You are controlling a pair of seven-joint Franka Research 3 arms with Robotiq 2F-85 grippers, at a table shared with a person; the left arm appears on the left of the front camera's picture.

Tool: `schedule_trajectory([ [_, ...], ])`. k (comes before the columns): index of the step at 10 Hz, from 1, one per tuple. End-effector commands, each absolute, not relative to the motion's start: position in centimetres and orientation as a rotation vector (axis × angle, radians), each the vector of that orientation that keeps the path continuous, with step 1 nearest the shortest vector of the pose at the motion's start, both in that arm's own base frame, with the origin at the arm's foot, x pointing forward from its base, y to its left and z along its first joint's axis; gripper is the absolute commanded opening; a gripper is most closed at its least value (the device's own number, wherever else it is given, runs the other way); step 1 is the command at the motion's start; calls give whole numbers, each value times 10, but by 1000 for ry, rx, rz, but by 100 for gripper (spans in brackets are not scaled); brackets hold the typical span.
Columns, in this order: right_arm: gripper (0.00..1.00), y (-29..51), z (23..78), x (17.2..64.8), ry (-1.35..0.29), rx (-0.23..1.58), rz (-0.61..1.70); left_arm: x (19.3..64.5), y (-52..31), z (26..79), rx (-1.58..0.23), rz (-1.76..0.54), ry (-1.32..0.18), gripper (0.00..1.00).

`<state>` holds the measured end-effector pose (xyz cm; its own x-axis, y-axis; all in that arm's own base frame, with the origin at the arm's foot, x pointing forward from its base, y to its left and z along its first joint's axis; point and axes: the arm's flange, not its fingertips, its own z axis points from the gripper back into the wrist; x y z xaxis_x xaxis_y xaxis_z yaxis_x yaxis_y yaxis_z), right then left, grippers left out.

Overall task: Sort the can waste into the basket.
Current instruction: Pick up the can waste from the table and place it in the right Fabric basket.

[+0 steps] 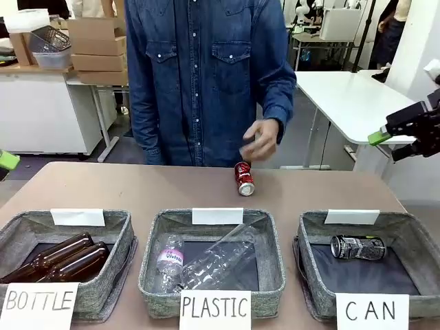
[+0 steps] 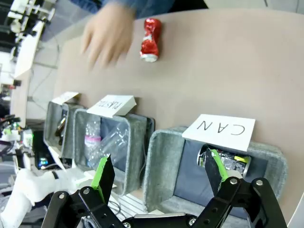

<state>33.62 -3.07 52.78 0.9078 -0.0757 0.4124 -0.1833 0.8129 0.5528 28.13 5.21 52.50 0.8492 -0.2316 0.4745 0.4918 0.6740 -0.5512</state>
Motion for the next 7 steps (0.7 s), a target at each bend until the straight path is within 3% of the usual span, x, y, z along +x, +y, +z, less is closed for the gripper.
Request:
schedule_trajectory([
  [1,100,2,529,353,-497,610,76,281,52,528,-739,-403,-376,100],
  [7,100,214,507,457,-410,284,361,281,52,528,-739,-403,-376,100],
])
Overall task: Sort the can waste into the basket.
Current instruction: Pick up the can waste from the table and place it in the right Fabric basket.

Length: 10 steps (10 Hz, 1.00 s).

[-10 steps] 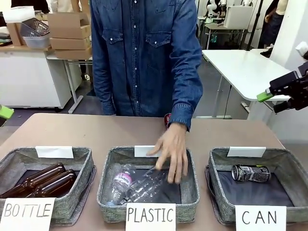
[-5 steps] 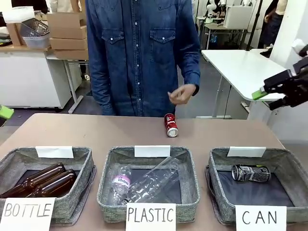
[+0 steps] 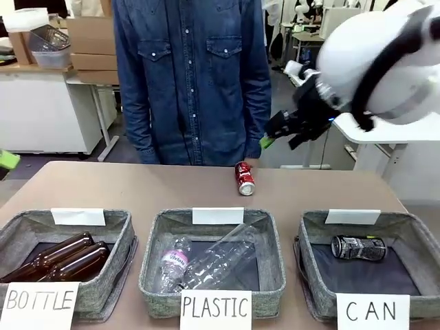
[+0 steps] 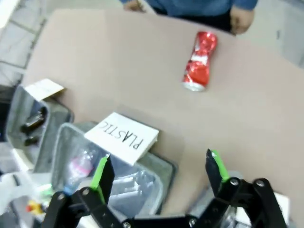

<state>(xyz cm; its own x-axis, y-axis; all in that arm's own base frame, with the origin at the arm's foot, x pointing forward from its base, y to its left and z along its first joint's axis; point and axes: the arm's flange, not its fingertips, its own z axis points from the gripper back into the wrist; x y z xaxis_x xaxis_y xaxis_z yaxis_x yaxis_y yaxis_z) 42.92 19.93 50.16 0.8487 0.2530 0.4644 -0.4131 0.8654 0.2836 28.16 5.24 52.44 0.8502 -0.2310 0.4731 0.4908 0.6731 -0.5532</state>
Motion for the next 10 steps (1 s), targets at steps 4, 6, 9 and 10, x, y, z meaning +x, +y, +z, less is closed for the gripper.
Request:
schedule_trajectory([
  [4,100,294,429,538,-291,116,340,281,52,528,-739,-403,-376,100],
  [6,100,302,390,561,-252,56,318,281,52,528,-739,-403,-376,100],
  [9,100,305,354,578,-239,-10,313,281,52,528,-739,-403,-376,100],
  [10,100,304,354,571,-177,84,312,281,52,528,-739,-403,-376,100],
])
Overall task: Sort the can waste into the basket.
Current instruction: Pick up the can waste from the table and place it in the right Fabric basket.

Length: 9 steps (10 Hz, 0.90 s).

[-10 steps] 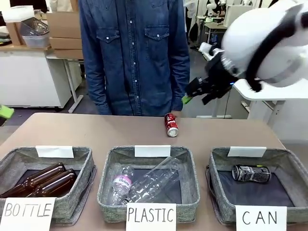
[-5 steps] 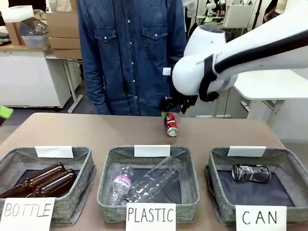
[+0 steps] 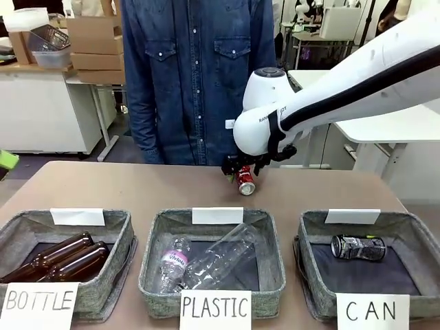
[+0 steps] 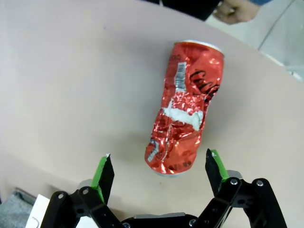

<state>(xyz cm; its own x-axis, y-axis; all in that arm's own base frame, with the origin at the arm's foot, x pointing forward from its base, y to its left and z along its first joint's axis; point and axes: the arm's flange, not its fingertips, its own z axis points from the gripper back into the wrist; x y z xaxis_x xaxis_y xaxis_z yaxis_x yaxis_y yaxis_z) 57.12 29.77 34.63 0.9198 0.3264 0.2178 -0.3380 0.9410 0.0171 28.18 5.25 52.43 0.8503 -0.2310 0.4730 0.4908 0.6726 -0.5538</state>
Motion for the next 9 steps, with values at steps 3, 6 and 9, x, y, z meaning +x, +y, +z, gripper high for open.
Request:
schedule_trajectory([
  [3,100,298,346,571,-213,54,343,281,52,528,-739,-403,-376,100],
  [6,100,308,314,588,-172,39,284,281,52,528,-739,-403,-376,100],
  [9,100,305,305,592,-183,26,233,281,52,528,-739,-403,-376,100],
])
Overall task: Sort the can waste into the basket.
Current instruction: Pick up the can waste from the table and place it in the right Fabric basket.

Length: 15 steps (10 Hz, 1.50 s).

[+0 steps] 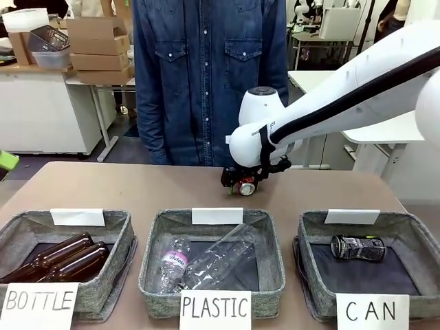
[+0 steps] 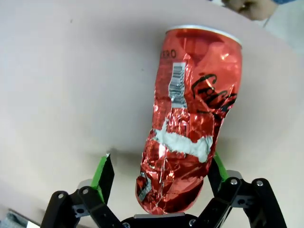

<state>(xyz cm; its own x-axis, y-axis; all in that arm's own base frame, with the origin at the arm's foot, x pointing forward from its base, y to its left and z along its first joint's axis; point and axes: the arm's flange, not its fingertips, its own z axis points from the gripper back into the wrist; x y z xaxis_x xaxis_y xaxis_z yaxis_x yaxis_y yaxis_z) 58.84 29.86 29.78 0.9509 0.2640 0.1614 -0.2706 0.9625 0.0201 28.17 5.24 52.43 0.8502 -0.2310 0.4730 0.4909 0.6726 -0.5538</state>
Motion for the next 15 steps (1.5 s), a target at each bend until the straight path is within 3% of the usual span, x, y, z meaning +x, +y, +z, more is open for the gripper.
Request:
schedule_trajectory([
  [1,40,304,306,592,-178,35,228,281,52,528,-739,-403,-376,100],
  [2,40,304,306,592,-178,34,225,281,52,528,-739,-403,-376,100],
  [3,0,304,306,592,-180,33,224,281,52,528,-739,-403,-376,100],
  [4,38,303,306,592,-180,28,222,281,52,528,-739,-403,-376,100],
  [5,0,301,307,592,-178,24,220,281,52,528,-739,-403,-376,100],
  [6,14,299,307,592,-182,17,221,281,52,528,-739,-403,-376,100],
  [7,0,297,307,591,-184,14,218,281,52,528,-739,-403,-376,100],
  [10,0,277,322,573,-155,26,285,281,52,528,-739,-403,-376,100],
  [15,0,173,429,447,-195,125,621,281,52,528,-739,-403,-376,100],
])
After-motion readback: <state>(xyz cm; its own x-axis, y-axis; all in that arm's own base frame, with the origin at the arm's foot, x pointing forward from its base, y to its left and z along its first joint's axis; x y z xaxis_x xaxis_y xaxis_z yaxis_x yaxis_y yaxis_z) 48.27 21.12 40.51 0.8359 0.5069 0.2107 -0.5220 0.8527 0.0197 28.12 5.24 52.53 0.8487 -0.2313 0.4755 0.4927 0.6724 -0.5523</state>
